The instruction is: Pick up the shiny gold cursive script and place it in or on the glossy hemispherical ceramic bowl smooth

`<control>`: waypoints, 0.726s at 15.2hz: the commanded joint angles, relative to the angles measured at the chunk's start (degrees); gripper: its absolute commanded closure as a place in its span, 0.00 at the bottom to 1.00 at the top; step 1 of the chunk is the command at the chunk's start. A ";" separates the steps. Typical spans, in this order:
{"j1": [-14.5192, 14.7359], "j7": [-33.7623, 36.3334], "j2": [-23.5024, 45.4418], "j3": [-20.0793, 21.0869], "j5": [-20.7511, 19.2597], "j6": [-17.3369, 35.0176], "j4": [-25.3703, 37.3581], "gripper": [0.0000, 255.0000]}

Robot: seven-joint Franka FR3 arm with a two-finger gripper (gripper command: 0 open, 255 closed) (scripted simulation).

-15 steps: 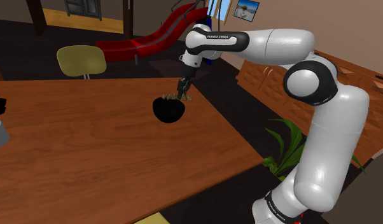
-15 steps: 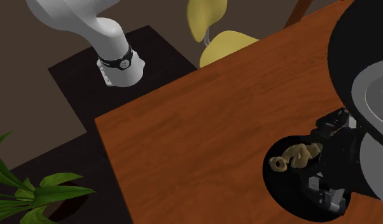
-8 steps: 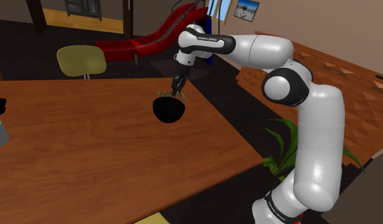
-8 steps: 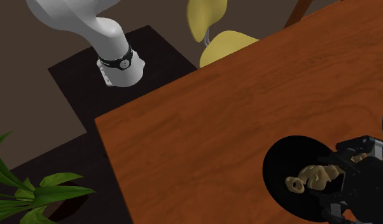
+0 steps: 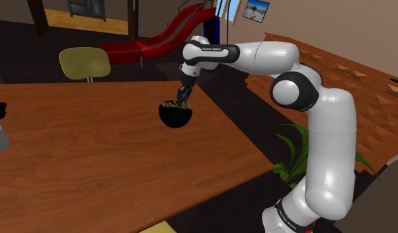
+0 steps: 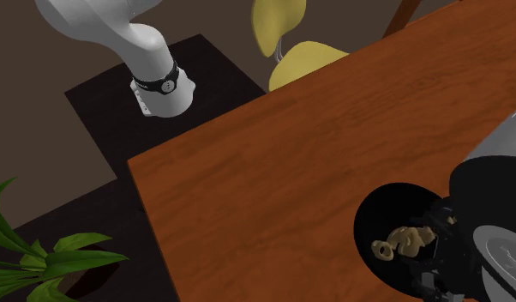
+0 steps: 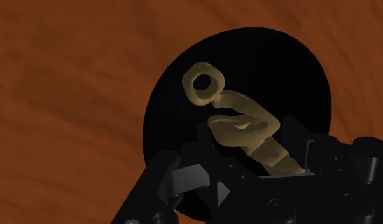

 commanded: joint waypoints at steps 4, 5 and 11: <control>0.06 -0.44 0.81 0.04 0.14 2.03 -1.23 1.00; 0.06 -0.44 0.82 0.03 0.15 2.03 -1.22 1.00; 0.09 -0.47 0.67 0.02 0.16 2.15 -1.49 0.00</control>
